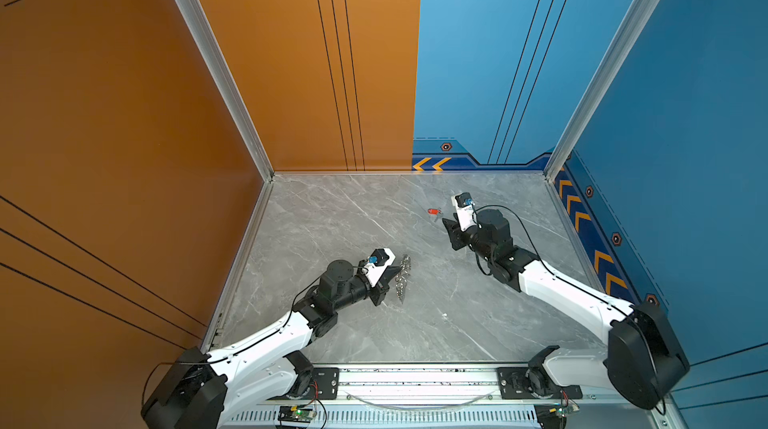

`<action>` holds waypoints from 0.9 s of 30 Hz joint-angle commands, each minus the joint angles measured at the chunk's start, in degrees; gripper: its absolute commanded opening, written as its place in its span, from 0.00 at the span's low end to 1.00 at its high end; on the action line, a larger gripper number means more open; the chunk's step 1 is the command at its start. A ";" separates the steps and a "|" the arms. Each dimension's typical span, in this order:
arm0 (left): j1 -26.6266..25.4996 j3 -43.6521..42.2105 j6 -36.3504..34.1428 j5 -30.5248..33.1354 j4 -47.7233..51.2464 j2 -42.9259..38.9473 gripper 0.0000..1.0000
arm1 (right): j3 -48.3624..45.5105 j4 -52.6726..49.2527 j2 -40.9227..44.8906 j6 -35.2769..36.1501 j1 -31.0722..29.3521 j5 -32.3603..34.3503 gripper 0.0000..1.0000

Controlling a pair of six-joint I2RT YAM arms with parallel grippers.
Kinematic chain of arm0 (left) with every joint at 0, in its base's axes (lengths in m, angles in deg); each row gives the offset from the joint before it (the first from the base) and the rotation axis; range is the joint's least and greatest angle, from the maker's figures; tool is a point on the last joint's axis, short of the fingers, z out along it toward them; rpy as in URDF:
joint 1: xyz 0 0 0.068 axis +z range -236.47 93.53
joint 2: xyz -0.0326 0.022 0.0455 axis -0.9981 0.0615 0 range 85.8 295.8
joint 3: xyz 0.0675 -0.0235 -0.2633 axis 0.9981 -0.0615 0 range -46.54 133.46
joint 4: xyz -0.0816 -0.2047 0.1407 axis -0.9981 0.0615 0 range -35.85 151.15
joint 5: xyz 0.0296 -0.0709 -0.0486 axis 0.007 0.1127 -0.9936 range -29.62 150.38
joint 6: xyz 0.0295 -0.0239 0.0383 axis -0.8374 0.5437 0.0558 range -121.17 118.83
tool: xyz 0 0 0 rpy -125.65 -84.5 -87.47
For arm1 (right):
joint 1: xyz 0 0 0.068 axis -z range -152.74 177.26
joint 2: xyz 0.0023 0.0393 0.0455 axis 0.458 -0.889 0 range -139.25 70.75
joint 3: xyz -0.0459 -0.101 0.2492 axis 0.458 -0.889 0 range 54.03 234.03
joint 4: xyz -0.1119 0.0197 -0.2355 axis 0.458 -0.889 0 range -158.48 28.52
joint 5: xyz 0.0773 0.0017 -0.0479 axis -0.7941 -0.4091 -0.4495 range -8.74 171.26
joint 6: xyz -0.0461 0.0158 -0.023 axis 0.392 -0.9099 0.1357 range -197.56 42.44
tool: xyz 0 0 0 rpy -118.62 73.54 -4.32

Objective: Put the keys on the keyring
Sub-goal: 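Move the empty right gripper out over the red-tag key on the table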

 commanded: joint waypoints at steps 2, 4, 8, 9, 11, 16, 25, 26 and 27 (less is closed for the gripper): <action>-0.54 -0.59 -0.42 4.16 -1.27 -1.84 0.00 | 11.85 -13.94 -12.14 -10.02 2.95 5.26 0.39; -0.54 -0.90 0.03 4.48 -1.27 -2.47 0.00 | 17.17 -16.28 -18.23 -10.89 3.24 6.20 0.39; -0.76 -1.16 0.48 4.73 -1.27 -3.02 0.00 | 28.67 -22.54 -29.67 -12.51 3.52 8.06 0.39; -0.75 -1.20 0.50 4.58 -1.27 -3.07 0.00 | 30.75 -23.53 -31.75 -13.14 3.67 8.18 0.39; -0.85 -1.23 0.60 4.54 -1.27 -3.07 0.00 | 35.21 -25.43 -35.96 -14.31 4.07 7.63 0.39; -1.00 -1.27 0.25 4.70 -1.27 -2.93 0.00 | 41.04 -27.02 -42.14 -15.25 5.34 5.30 0.39; -1.00 -1.03 -0.10 4.72 -1.27 -2.28 0.00 | 45.56 -29.30 -46.09 -11.77 9.64 -0.12 0.37; -1.01 -1.02 -0.10 4.81 -1.27 -2.13 0.00 | 46.24 -29.83 -46.48 -10.80 9.98 -0.86 0.37; -0.97 -1.00 -0.11 4.79 -1.27 -1.99 0.00 | 46.93 -30.45 -46.87 -9.83 10.18 -1.79 0.37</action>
